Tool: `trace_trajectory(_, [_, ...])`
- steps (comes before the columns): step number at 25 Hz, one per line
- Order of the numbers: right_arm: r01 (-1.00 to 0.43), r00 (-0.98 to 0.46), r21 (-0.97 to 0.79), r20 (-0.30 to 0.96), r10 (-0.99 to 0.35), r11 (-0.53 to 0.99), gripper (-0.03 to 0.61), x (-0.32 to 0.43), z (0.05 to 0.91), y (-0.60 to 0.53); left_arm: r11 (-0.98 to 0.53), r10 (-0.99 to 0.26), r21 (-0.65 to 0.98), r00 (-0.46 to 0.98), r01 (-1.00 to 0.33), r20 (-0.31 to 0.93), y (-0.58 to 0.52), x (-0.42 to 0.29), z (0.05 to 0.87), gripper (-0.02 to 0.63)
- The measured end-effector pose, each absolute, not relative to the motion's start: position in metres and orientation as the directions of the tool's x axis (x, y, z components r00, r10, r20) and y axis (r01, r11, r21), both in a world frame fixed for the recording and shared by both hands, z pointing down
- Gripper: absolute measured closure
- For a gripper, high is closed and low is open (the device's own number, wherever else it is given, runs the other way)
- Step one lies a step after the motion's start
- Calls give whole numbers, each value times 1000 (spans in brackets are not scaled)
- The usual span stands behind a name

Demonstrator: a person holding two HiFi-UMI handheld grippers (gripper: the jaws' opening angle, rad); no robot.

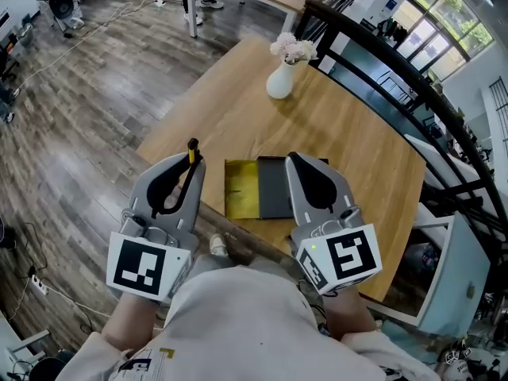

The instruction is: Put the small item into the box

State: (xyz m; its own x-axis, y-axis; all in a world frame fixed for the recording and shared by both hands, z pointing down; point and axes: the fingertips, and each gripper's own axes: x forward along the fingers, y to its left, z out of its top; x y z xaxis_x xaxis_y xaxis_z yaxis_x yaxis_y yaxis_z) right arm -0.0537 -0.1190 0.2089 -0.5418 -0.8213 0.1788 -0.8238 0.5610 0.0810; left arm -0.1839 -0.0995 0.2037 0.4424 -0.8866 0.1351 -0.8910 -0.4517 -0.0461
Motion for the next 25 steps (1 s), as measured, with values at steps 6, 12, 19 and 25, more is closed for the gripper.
trace_trajectory(6, [-829, -528, 85, 200, -825, 552, 580, -59, 215, -127, -455, -888, -57, 448, -889, 102, -114, -193, 202, 591])
trace_trajectory(12, [-828, -532, 82, 203, -822, 555, 580, -47, 217, -134, -442, -894, -60, 434, -895, 111, -116, -187, 203, 591])
trace_trajectory(19, [-813, -557, 71, 192, -808, 578, 580, -28, 217, -140, -417, -905, -73, 407, -906, 119, -116, -168, 203, 591])
trace_trajectory(25, [-804, -570, 61, 206, -796, 592, 580, -21, 224, -143, -408, -908, -69, 396, -910, 138, -117, -159, 210, 591])
